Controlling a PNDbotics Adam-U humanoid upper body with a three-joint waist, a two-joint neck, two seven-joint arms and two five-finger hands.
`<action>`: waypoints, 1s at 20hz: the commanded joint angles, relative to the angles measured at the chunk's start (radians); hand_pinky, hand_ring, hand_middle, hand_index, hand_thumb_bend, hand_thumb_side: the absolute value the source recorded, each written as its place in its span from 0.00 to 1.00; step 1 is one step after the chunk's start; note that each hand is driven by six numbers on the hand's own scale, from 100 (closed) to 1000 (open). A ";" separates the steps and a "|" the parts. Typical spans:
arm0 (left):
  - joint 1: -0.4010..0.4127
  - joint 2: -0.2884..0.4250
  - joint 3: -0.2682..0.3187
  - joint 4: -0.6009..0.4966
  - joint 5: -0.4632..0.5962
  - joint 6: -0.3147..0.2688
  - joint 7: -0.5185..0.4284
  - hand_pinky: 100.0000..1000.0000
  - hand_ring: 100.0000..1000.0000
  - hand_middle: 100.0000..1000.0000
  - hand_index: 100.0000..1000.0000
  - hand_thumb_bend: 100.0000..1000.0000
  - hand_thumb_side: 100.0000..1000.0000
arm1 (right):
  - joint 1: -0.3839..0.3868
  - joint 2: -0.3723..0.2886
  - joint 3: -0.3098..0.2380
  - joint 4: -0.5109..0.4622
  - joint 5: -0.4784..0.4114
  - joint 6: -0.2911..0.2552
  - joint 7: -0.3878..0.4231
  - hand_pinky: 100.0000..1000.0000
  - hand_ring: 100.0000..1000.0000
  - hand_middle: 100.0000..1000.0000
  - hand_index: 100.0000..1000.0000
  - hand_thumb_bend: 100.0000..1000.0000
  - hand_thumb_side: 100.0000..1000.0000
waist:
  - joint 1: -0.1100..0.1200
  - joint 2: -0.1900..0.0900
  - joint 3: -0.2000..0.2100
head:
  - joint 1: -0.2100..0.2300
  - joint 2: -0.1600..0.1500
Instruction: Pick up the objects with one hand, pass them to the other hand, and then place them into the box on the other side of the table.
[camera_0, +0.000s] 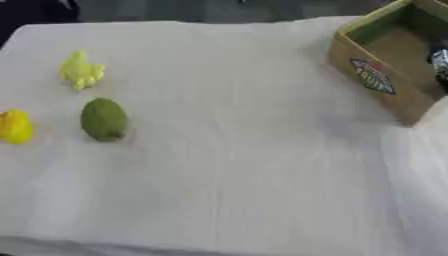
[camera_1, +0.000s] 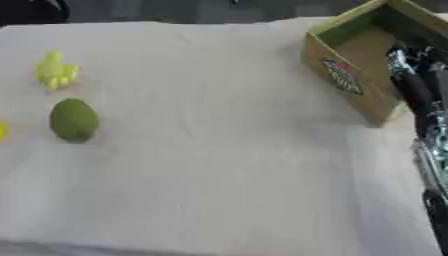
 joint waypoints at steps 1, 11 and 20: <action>-0.053 0.133 -0.033 0.024 0.007 0.073 -0.075 0.63 0.57 0.70 0.80 0.36 0.55 | -0.004 -0.035 -0.005 -0.027 0.010 0.000 0.002 1.00 0.85 0.77 0.95 0.00 0.58 | 0.001 -0.014 -0.001 | 0.016 0.000; -0.195 0.276 -0.165 0.223 -0.211 0.220 -0.385 0.65 0.63 0.71 0.80 0.44 0.49 | -0.004 -0.034 0.003 -0.026 0.015 0.004 0.009 1.00 0.85 0.77 0.95 0.00 0.58 | 0.006 -0.012 -0.009 | 0.032 -0.013; -0.254 0.291 -0.207 0.301 -0.388 0.193 -0.638 0.67 0.68 0.73 0.83 0.64 0.43 | 0.000 -0.036 0.005 -0.022 0.020 0.006 0.010 1.00 0.84 0.77 0.95 0.00 0.58 | 0.006 -0.013 -0.009 | 0.061 -0.018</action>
